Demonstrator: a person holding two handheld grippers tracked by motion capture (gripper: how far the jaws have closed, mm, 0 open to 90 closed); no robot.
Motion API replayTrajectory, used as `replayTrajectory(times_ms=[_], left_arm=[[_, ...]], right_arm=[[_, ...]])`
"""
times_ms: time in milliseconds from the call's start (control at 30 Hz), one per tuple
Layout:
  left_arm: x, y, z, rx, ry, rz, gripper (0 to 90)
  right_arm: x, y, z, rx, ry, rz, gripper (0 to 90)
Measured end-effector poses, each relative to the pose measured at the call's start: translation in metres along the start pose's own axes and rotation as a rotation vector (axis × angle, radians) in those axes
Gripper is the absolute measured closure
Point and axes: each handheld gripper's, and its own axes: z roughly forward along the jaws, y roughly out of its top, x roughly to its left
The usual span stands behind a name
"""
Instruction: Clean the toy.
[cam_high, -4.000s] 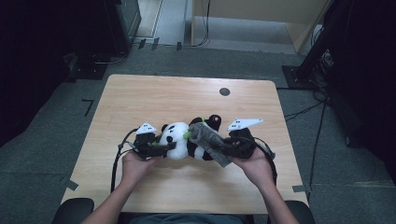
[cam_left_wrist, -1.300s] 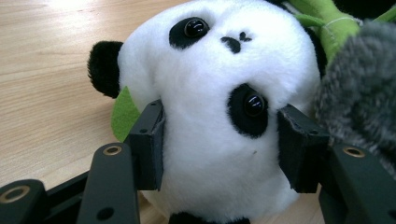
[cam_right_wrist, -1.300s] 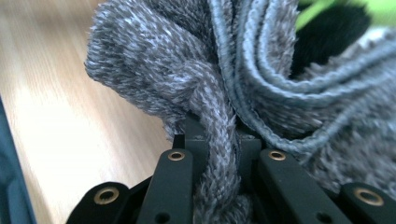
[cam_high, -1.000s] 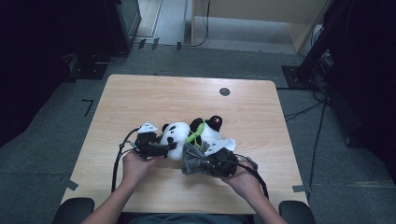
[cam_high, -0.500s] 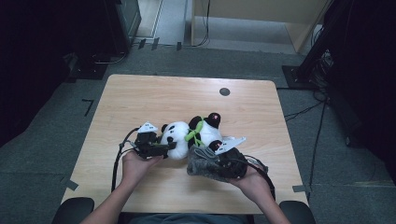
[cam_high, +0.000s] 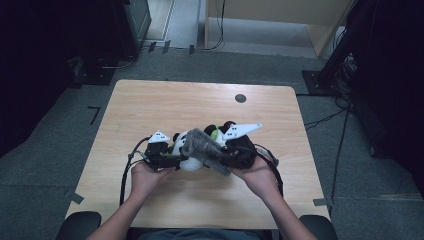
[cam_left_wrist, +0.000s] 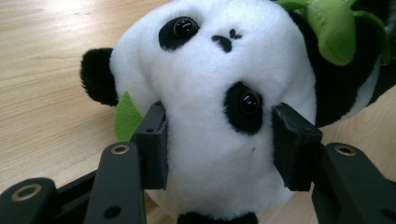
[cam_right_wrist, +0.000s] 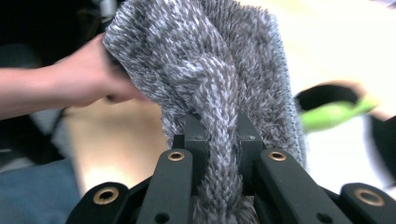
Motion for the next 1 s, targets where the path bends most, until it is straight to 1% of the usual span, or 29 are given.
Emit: replayTrajectory(times_ms=[33, 67, 100, 133, 167, 200, 233, 267, 300, 333, 433, 467, 500, 600, 667, 767, 800, 867, 900, 1000], left_arm=[[0.0, 0.0, 0.0, 0.0, 0.0, 0.0, 46.4], [0.0, 0.0, 0.0, 0.001, 0.0, 0.003, 46.4], [0.0, 0.0, 0.0, 0.001, 0.0, 0.003, 46.4], [0.0, 0.0, 0.0, 0.001, 0.001, 0.004, 46.4], [0.0, 0.0, 0.0, 0.002, 0.001, 0.006, 46.4], [0.0, 0.0, 0.0, 0.003, 0.001, 0.004, 46.4], [0.0, 0.0, 0.0, 0.002, 0.0, 0.001, 46.4], [0.0, 0.0, 0.0, 0.001, 0.0, -0.002, 46.4], [0.0, 0.0, 0.0, 0.001, 0.0, -0.002, 46.4], [0.0, 0.0, 0.0, 0.0, 0.002, -0.002, 46.4], [-0.001, 0.0, 0.0, 0.004, 0.005, 0.005, 46.5], [-0.001, 0.0, 0.0, 0.005, 0.006, 0.006, 46.5], [-0.001, 0.0, 0.001, 0.004, 0.006, 0.002, 46.5], [-0.001, -0.001, 0.001, 0.005, 0.005, -0.002, 46.5], [-0.001, -0.002, 0.001, 0.005, 0.003, -0.001, 46.5], [0.0, -0.002, 0.001, 0.007, -0.001, -0.003, 46.4], [0.001, -0.001, 0.001, 0.007, -0.007, -0.012, 46.5], [0.002, -0.001, 0.001, 0.007, -0.008, -0.014, 46.4], [0.002, -0.001, 0.001, 0.006, -0.011, -0.018, 46.4], [0.002, -0.001, 0.001, 0.009, -0.01, -0.011, 46.4]], right_arm=[[-0.002, 0.003, 0.003, 0.002, -0.018, -0.01, 81.3], [-0.002, 0.003, 0.003, 0.002, -0.018, -0.01, 81.3], [-0.006, 0.006, 0.008, 0.006, -0.044, -0.015, 81.3], [-0.01, 0.008, 0.018, 0.019, -0.068, -0.004, 81.3], [-0.01, 0.008, 0.018, 0.019, -0.068, -0.004, 81.3], [-0.013, 0.006, 0.031, 0.051, -0.084, -0.015, 81.0], [-0.013, 0.006, 0.031, 0.051, -0.084, -0.015, 81.0], [-0.013, 0.002, 0.042, 0.069, -0.101, -0.031, 80.2], [-0.013, 0.002, 0.042, 0.069, -0.101, -0.031, 80.2], [-0.01, -0.005, 0.05, 0.075, -0.128, -0.057, 79.7], [-0.003, -0.01, 0.054, 0.073, -0.165, -0.095, 79.9], [-0.001, -0.012, 0.054, 0.076, -0.176, -0.104, 79.9], [0.0, -0.014, 0.055, 0.074, -0.181, -0.1, 80.1], [0.002, -0.02, 0.057, 0.074, -0.171, -0.088, 80.8], [0.005, -0.025, 0.057, 0.076, -0.171, -0.105, 80.9], [0.006, -0.032, 0.055, 0.088, -0.151, -0.105, 81.2], [0.007, -0.036, 0.053, 0.099, -0.141, -0.097, 81.3], [0.008, -0.043, 0.053, 0.118, -0.13, -0.102, 81.6], [0.008, -0.048, 0.053, 0.139, -0.125, -0.103, 81.6], [0.01, -0.062, 0.053, 0.181, -0.117, -0.119, 81.7]])
